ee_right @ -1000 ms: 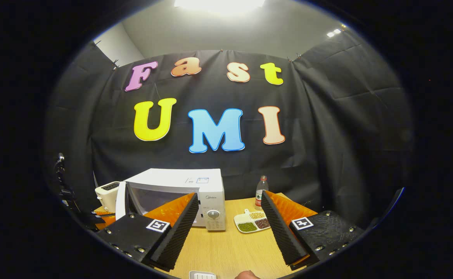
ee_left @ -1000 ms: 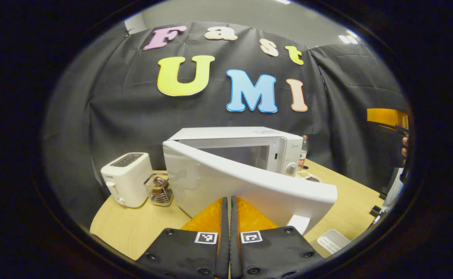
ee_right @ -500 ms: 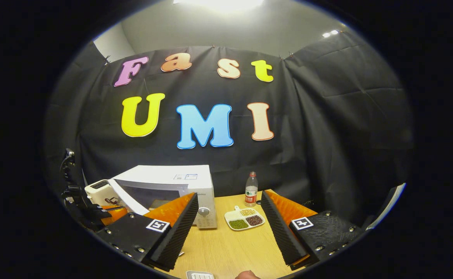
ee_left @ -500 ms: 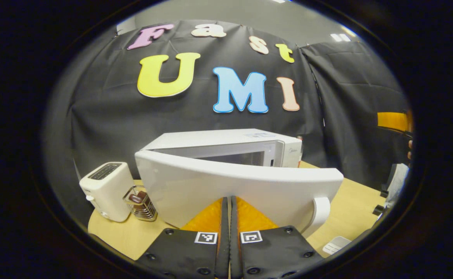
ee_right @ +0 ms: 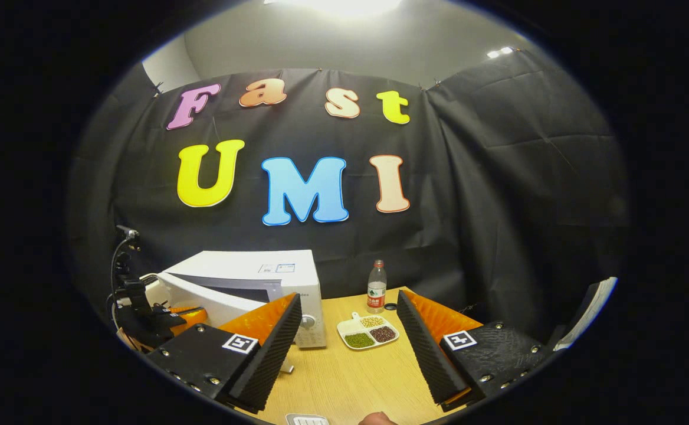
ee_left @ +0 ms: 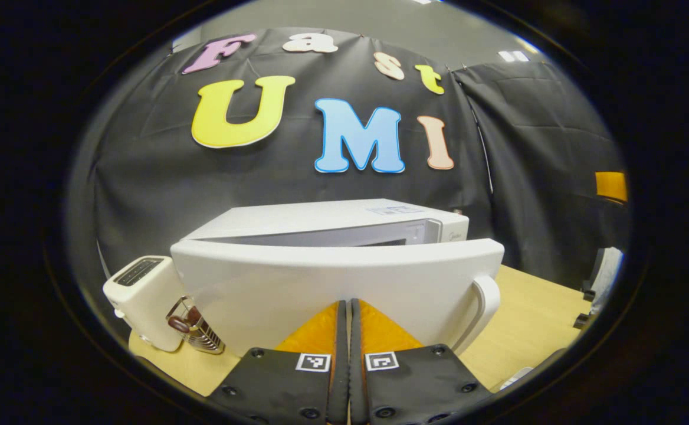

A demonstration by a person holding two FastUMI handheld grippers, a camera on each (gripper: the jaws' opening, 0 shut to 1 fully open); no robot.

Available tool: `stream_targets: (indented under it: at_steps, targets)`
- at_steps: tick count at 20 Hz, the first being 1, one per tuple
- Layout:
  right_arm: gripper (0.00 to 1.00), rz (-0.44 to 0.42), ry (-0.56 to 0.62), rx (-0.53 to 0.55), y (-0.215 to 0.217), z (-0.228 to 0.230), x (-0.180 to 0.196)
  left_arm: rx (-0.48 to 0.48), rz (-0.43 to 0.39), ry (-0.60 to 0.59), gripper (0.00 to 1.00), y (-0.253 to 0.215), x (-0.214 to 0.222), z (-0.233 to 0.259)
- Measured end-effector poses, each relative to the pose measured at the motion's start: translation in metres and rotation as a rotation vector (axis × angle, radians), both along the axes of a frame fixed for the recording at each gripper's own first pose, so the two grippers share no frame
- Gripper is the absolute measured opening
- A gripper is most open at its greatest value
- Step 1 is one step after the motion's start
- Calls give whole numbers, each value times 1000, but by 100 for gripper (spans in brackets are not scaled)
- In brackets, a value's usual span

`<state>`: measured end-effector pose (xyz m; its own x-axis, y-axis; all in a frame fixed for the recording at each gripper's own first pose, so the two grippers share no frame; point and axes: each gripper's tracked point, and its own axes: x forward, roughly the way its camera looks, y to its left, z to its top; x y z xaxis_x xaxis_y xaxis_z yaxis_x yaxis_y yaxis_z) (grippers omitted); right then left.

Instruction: Open the microwave oven with the left hand, put the food in, and close the microwave oven.

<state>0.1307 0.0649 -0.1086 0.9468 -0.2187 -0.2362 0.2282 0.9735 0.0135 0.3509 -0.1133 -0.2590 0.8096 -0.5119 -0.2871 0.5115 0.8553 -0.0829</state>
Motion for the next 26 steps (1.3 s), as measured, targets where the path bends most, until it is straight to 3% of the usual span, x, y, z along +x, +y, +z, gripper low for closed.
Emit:
stream_targets:
  at_steps: [12,13,14,16,23,26]
  targets:
    - [98,-17,5,-5,-8,-3,7,-11,48,15,7,-16,43,-12]
    - [98,-21,3,-8,-9,-2,8,-19,62,19,12,-16,45,-13]
    - [98,-23,1,-8,-11,-1,7,-31,84,15,7,-14,48,-12]
    - [98,-29,-2,-13,-13,0,6,-20,124,10,7,-13,50,-14]
    - [98,29,15,0,-2,-9,3,4,188,33,7,-17,53,-12]
    - [98,66,-4,1,5,-4,0,36,177,17,7,-20,45,-4]
